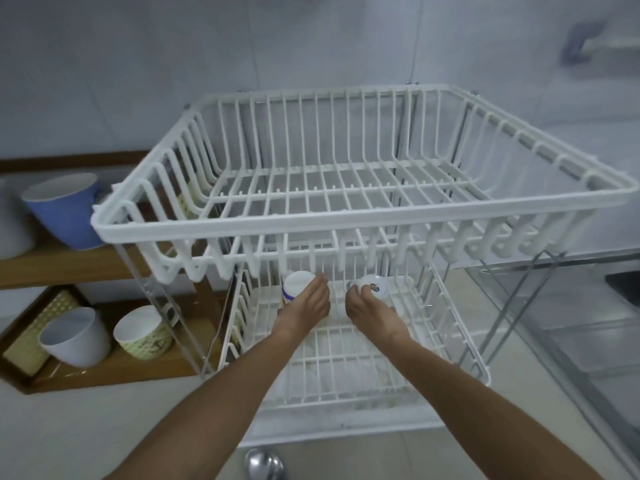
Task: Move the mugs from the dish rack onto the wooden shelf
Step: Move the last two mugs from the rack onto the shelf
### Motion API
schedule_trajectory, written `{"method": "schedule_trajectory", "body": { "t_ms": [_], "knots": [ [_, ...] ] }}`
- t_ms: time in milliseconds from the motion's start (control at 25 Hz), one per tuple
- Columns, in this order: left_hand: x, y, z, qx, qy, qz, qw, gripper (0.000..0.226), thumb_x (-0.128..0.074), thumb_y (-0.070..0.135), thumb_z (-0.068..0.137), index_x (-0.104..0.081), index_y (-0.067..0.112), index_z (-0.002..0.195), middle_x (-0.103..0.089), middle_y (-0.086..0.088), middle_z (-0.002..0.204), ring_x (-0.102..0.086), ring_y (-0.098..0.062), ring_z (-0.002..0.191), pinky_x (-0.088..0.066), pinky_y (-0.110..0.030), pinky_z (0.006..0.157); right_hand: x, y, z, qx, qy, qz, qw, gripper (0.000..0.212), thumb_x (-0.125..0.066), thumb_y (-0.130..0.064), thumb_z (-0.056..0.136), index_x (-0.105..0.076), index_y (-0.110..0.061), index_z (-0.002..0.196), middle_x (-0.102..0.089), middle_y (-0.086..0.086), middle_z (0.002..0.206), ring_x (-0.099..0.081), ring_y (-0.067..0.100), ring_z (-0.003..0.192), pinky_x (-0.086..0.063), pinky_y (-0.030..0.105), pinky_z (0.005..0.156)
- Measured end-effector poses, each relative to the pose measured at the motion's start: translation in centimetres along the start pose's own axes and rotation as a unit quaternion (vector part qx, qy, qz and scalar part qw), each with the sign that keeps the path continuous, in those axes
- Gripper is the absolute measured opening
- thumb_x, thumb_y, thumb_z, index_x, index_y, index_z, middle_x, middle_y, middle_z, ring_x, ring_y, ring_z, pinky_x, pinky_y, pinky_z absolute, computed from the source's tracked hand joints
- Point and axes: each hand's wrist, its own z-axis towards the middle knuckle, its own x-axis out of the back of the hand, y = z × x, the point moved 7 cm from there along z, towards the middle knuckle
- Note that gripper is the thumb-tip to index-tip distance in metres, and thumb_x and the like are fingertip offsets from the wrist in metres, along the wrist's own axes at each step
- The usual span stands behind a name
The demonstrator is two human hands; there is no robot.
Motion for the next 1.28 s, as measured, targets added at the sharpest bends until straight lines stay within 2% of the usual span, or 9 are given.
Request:
{"method": "schedule_trajectory", "body": {
  "t_ms": [240, 400, 480, 560, 680, 760, 880, 1040, 1280],
  "knots": [
    [-0.9, 0.1, 2.0, 0.002, 0.069, -0.039, 0.997, 0.057, -0.067, 0.016, 0.083, -0.037, 0.017, 0.132, -0.049, -0.009, 0.132, -0.046, -0.031, 0.124, -0.029, -0.048, 0.112, -1.0, 2.2, 0.8, -0.056, 0.039, 0.109, 0.992, 0.047, -0.070, -0.022, 0.078, -0.051, -0.019, 0.121, -0.056, 0.002, 0.123, -0.047, 0.022, 0.114, -0.042, 0.033, 0.090],
    [1.8, -4.8, -1.1, 0.165, 0.190, -0.268, 0.930, 0.032, -0.072, 0.005, 0.059, -0.069, 0.023, 0.085, -0.070, -0.003, 0.083, -0.067, -0.024, 0.072, -0.058, -0.042, 0.080, -1.5, 7.0, -2.1, -0.246, 0.031, 0.354, 0.902, 0.054, -0.075, -0.007, 0.056, -0.057, -0.021, 0.106, -0.063, 0.004, 0.108, -0.058, 0.024, 0.099, -0.051, 0.038, 0.079],
    [1.0, -7.1, -2.7, 0.237, 0.125, -0.436, 0.859, 0.053, -0.076, 0.015, 0.059, -0.062, 0.020, 0.110, -0.065, -0.007, 0.102, -0.063, -0.028, 0.086, -0.054, -0.041, 0.083, -2.4, 8.8, -4.2, -0.334, 0.026, 0.486, 0.807, 0.062, -0.074, -0.006, 0.055, -0.054, -0.024, 0.111, -0.062, 0.002, 0.111, -0.057, 0.025, 0.099, -0.051, 0.039, 0.072],
    [0.9, -6.2, -4.9, 0.228, 0.077, -0.592, 0.769, 0.082, -0.077, 0.037, 0.064, -0.039, 0.018, 0.134, -0.049, -0.007, 0.127, -0.050, -0.028, 0.111, -0.044, -0.038, 0.094, -3.1, 9.3, -6.0, -0.356, 0.030, 0.652, 0.669, 0.066, -0.077, -0.014, 0.064, -0.045, -0.026, 0.120, -0.057, 0.001, 0.116, -0.054, 0.025, 0.104, -0.050, 0.036, 0.067],
    [2.9, -6.1, -11.3, 0.240, 0.167, -0.757, 0.584, 0.098, -0.079, 0.050, 0.055, -0.033, 0.022, 0.137, -0.046, 0.002, 0.131, -0.047, -0.017, 0.115, -0.043, -0.028, 0.093, -2.0, 9.6, -10.0, -0.359, 0.113, 0.833, 0.405, 0.067, -0.087, -0.023, 0.059, -0.046, -0.032, 0.112, -0.060, -0.015, 0.098, -0.060, 0.016, 0.088, -0.050, 0.027, 0.061],
    [3.3, -5.7, -16.4, 0.237, 0.200, -0.817, 0.487, 0.095, -0.079, 0.056, 0.047, -0.030, 0.045, 0.128, -0.045, 0.025, 0.124, -0.048, 0.003, 0.108, -0.042, -0.012, 0.085, 1.0, 9.5, -12.8, -0.323, 0.163, 0.877, 0.316, 0.068, -0.088, -0.032, 0.053, -0.048, -0.042, 0.107, -0.062, -0.021, 0.096, -0.062, 0.004, 0.089, -0.051, 0.019, 0.063],
    [2.0, -4.9, -22.6, 0.221, 0.226, -0.864, 0.391, 0.094, -0.084, 0.049, 0.040, -0.031, 0.062, 0.117, -0.046, 0.039, 0.117, -0.048, 0.012, 0.108, -0.043, -0.001, 0.077, 6.5, 9.3, -15.7, -0.273, 0.217, 0.894, 0.281, 0.065, -0.085, -0.039, 0.050, -0.052, -0.049, 0.105, -0.062, -0.026, 0.102, -0.061, -0.004, 0.092, -0.052, 0.010, 0.064],
    [-3.3, -4.6, -29.4, 0.318, 0.268, -0.863, 0.287, 0.087, -0.079, 0.036, 0.040, -0.040, 0.049, 0.116, -0.054, 0.035, 0.113, -0.051, 0.013, 0.106, -0.043, 0.000, 0.078, 15.3, 9.4, -16.7, -0.227, 0.253, 0.899, 0.276, 0.067, -0.084, -0.039, 0.048, -0.052, -0.046, 0.106, -0.061, -0.021, 0.105, -0.062, 0.003, 0.097, -0.053, 0.015, 0.067],
    [-13.6, -4.8, -34.9, 0.476, 0.218, -0.811, 0.261, 0.077, -0.087, 0.028, 0.053, -0.041, 0.047, 0.111, -0.056, 0.028, 0.107, -0.053, 0.018, 0.099, -0.046, -0.004, 0.067, 29.0, 12.6, -12.9, -0.175, 0.308, 0.892, 0.281, 0.074, -0.084, -0.038, 0.052, -0.049, -0.046, 0.117, -0.057, -0.032, 0.110, -0.057, -0.006, 0.104, -0.051, 0.007, 0.073]
  ]
}}
